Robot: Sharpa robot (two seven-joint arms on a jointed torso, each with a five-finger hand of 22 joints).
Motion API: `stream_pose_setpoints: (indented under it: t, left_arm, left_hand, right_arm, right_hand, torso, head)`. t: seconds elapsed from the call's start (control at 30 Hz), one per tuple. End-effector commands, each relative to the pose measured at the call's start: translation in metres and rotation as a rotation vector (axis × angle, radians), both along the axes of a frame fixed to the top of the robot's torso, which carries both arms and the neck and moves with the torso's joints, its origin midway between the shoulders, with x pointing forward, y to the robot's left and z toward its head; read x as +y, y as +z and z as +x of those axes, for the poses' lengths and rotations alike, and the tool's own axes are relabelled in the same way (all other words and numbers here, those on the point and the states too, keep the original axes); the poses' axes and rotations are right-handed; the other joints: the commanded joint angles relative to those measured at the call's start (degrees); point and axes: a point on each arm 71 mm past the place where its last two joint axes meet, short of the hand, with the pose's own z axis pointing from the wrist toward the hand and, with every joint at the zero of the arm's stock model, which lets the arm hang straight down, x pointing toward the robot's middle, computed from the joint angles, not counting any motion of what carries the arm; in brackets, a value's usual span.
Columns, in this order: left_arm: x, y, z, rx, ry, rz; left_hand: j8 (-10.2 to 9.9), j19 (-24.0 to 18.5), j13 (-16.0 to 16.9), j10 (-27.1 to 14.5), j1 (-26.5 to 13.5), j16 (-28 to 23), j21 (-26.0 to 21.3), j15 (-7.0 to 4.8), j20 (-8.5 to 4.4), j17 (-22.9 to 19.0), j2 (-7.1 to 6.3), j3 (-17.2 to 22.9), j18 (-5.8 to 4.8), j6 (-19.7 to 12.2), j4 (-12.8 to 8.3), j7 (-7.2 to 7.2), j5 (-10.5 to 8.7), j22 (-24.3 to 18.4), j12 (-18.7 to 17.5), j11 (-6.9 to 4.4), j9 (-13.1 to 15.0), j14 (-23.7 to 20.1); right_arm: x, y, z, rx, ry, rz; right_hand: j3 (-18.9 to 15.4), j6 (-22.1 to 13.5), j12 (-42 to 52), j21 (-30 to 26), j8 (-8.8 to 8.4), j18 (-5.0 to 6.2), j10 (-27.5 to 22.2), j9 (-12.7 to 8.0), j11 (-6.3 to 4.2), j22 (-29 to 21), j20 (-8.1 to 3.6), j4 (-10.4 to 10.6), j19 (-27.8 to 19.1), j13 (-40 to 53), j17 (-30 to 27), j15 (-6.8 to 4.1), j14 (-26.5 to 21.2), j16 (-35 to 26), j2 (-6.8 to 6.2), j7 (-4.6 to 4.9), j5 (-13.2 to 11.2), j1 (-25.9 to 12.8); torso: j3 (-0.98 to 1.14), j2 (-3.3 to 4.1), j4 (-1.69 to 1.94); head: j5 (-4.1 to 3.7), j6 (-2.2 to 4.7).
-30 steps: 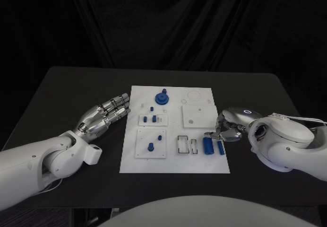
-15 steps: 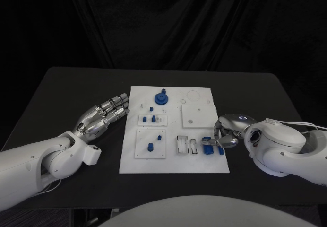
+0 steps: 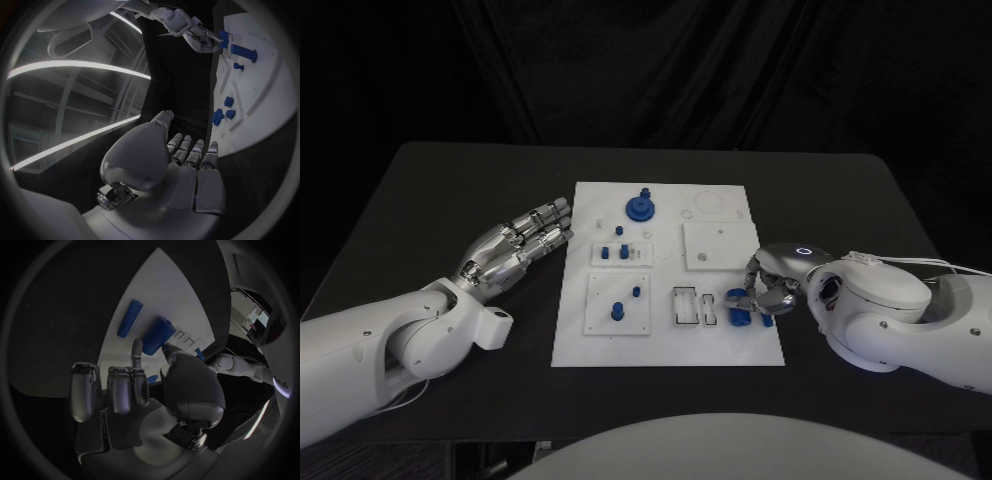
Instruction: Assemble the parts on the task board
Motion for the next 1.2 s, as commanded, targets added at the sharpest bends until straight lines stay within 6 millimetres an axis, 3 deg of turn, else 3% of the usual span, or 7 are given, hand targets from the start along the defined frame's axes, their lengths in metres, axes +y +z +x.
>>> stream_pose_setpoints:
  t: [0.03, 0.23, 0.57, 0.87, 1.2]
  left_arm:
    - [-0.002, 0.003, -0.001, -0.025, -0.001, -0.032]
    - [-0.001, 0.003, -0.001, -0.023, -0.001, -0.030]
    - [-0.001, 0.002, -0.002, -0.020, -0.001, -0.029]
    - [-0.001, 0.002, -0.002, -0.018, -0.002, -0.028]
    - [-0.001, 0.001, -0.002, -0.015, -0.004, -0.029]
  left_hand:
    - [0.24, -0.17, 0.06, 0.07, 0.29, 0.24, -0.23, 0.21, 0.14, 0.05, 0.32, 0.29, 0.09, 0.19, 0.09, 0.01, 0.19, 0.00, 0.06, -0.21, 0.04, 0.16]
    - [0.24, -0.17, 0.06, 0.05, 0.31, 0.25, -0.23, 0.20, 0.14, 0.05, 0.34, 0.34, 0.09, 0.19, 0.07, 0.06, 0.23, 0.00, 0.04, -0.17, 0.04, 0.16]
    - [0.23, -0.17, 0.05, 0.03, 0.36, 0.27, -0.23, 0.20, 0.15, 0.05, 0.38, 0.46, 0.09, 0.20, 0.04, 0.15, 0.31, -0.01, 0.06, -0.08, 0.04, 0.15]
    - [0.22, -0.15, 0.05, 0.02, 0.39, 0.29, -0.25, 0.22, 0.15, 0.05, 0.42, 0.57, 0.09, 0.18, 0.01, 0.22, 0.38, -0.02, 0.09, -0.02, 0.03, 0.15]
    - [0.20, -0.14, 0.05, -0.02, 0.43, 0.32, -0.26, 0.26, 0.16, 0.06, 0.55, 0.78, 0.09, 0.14, 0.01, 0.29, 0.51, -0.03, 0.10, 0.13, 0.02, 0.14]
  right_arm:
    - [0.000, -0.004, 0.000, 0.016, -0.002, -0.025]
    - [0.001, -0.010, 0.000, 0.038, -0.002, -0.030]
    - [0.001, -0.025, -0.002, 0.119, -0.028, -0.028]
    - [0.002, -0.025, -0.001, 0.105, -0.066, 0.083]
    - [0.006, -0.023, -0.005, 0.132, -0.114, 0.212]
  right_hand:
    - [0.73, -0.33, 0.15, -0.43, -0.46, -0.76, 5.96, 0.11, -0.37, 13.16, -0.24, -0.02, 3.54, 15.09, 13.77, -0.36, 5.64, -0.32, 0.12, -0.06, 1.28, 1.27]
    - [1.76, -0.40, 0.15, -0.63, -1.39, -0.71, 5.96, 0.28, -0.27, 13.08, -0.18, -0.14, 3.42, 15.09, 13.50, -0.29, 5.58, -0.46, 0.46, 0.06, 5.99, 4.85]
    - [2.04, -0.94, 0.15, -1.33, -2.12, -0.53, 5.96, 0.39, -0.12, 12.83, -0.01, -0.26, 3.09, 15.09, 12.77, -0.08, 5.42, -0.85, 0.52, 0.25, 7.85, 6.13]
    - [3.99, -0.36, 0.15, -0.86, -0.76, -0.64, 5.96, 2.69, -0.86, 13.00, -0.41, -1.69, 3.32, 15.09, 13.17, -0.64, 5.52, -0.63, -0.08, -0.60, 15.12, 13.31]
    - [5.60, -1.30, 0.15, -0.73, 1.13, -0.68, 5.96, 5.54, -1.18, 13.05, -0.69, -3.17, 3.38, 15.09, 12.97, -0.90, 5.48, -0.73, -0.07, -0.95, 18.44, 16.23]
  torso:
    - [-0.01, 0.01, -0.01]
    - [-0.03, -0.01, 0.02]
    - [-0.05, -0.05, 0.02]
    - [-0.05, -0.03, 0.09]
    - [-0.02, -0.07, -0.02]
  head:
    - [0.20, 0.00]
    - [0.13, 0.00]
    - [0.51, 0.00]
    - [0.49, 0.00]
    - [0.69, 0.00]
